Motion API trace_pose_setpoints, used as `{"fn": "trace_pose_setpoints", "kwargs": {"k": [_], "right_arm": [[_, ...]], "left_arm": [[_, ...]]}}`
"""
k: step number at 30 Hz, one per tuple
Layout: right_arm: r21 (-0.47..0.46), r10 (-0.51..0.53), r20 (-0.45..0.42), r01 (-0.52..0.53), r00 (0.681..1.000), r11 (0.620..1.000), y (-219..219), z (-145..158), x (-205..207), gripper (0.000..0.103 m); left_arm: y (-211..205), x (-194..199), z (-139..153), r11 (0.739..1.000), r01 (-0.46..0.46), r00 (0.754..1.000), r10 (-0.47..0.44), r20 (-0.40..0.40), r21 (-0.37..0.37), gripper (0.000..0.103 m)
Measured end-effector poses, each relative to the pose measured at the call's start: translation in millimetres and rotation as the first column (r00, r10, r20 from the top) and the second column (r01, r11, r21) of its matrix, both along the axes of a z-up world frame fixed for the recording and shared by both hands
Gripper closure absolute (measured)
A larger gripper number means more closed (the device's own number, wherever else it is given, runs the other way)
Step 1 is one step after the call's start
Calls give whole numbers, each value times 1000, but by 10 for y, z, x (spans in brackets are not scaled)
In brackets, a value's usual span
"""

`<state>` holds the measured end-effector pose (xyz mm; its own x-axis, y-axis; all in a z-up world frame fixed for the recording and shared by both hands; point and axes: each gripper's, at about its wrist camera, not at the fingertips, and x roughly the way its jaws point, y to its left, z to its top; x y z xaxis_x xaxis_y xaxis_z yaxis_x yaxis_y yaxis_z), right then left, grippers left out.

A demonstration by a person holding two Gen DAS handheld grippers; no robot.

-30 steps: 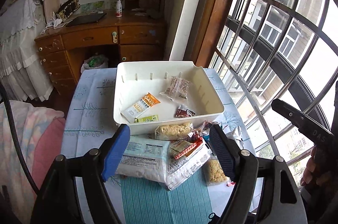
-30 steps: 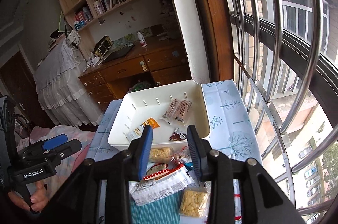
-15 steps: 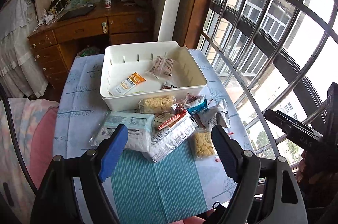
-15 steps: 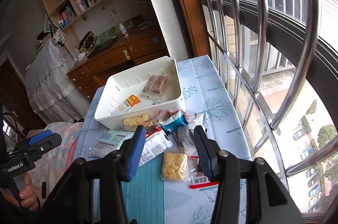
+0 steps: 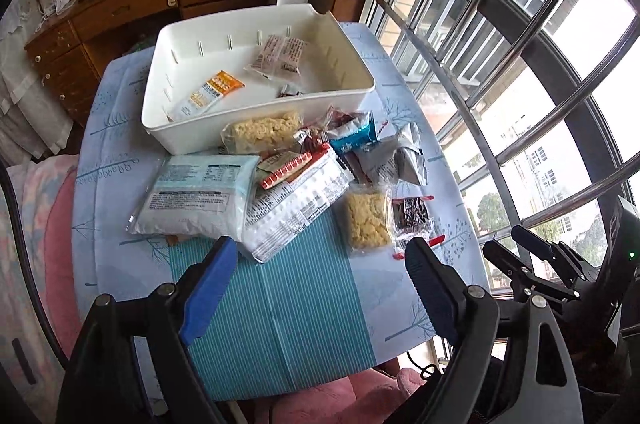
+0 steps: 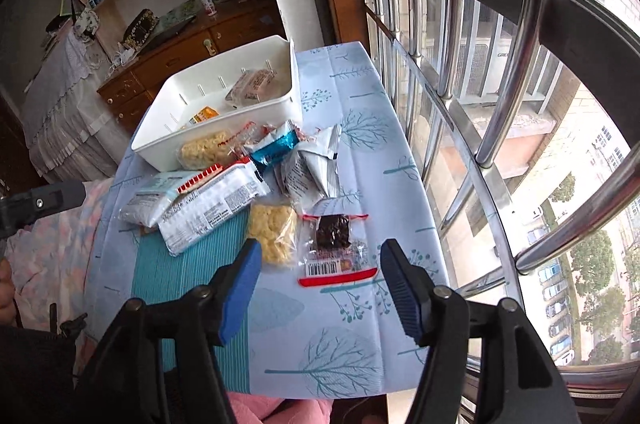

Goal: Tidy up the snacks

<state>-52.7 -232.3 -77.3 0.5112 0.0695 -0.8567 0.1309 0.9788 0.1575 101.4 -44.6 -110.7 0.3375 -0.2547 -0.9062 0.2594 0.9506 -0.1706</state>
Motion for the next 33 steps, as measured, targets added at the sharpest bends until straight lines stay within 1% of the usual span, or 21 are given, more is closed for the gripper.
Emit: {"fn": "trace_pose_setpoints", "kwargs": {"k": [1, 3, 5, 7, 10, 15, 18, 25, 30, 33], "right_arm": [[-3, 7, -9, -7, 1000, 1000, 5, -32, -6, 40], [-12, 19, -22, -19, 1000, 1000, 6, -90, -26, 33], [-25, 35, -30, -36, 999, 999, 26, -140, -34, 28], [-41, 58, -44, -60, 997, 997, 54, -197, -31, 27], [-63, 87, -74, -92, 993, 994, 98, -306, -3, 27], [-100, 118, -120, -130, 986, 986, 165, -508, 32, 26], [-104, 125, -131, -139, 983, 985, 182, -626, 54, 24], [-155, 117, -85, -129, 989, 980, 212, -856, 117, 23], [-187, 116, -30, -119, 993, 975, 244, -978, 151, 24], [-201, 119, -1, -117, 993, 973, 251, -1067, 189, 24]], "left_arm": [[-32, 29, -55, 1000, 4, 1000, -3, -24, 4, 18], [-102, 87, -155, 1000, 10, 998, -9, -68, 9, 18], [-160, 156, -248, 1000, 13, 994, -12, -106, 11, 18], [-215, 225, -356, 1000, 14, 989, -12, -150, 15, 18], [-304, 339, -520, 999, 18, 977, -8, -212, 43, 18], [-461, 489, -770, 998, 23, 953, -4, -304, 58, 18], [-585, 555, -916, 997, 37, 933, -11, -361, 63, 18], [-864, 734, -1275, 995, 63, 885, -17, -464, 82, 18], [-1011, 895, -1480, 993, 56, 866, 4, -501, 104, 18], [-1071, 986, -1616, 991, 37, 849, 35, -527, 126, 18]]}}
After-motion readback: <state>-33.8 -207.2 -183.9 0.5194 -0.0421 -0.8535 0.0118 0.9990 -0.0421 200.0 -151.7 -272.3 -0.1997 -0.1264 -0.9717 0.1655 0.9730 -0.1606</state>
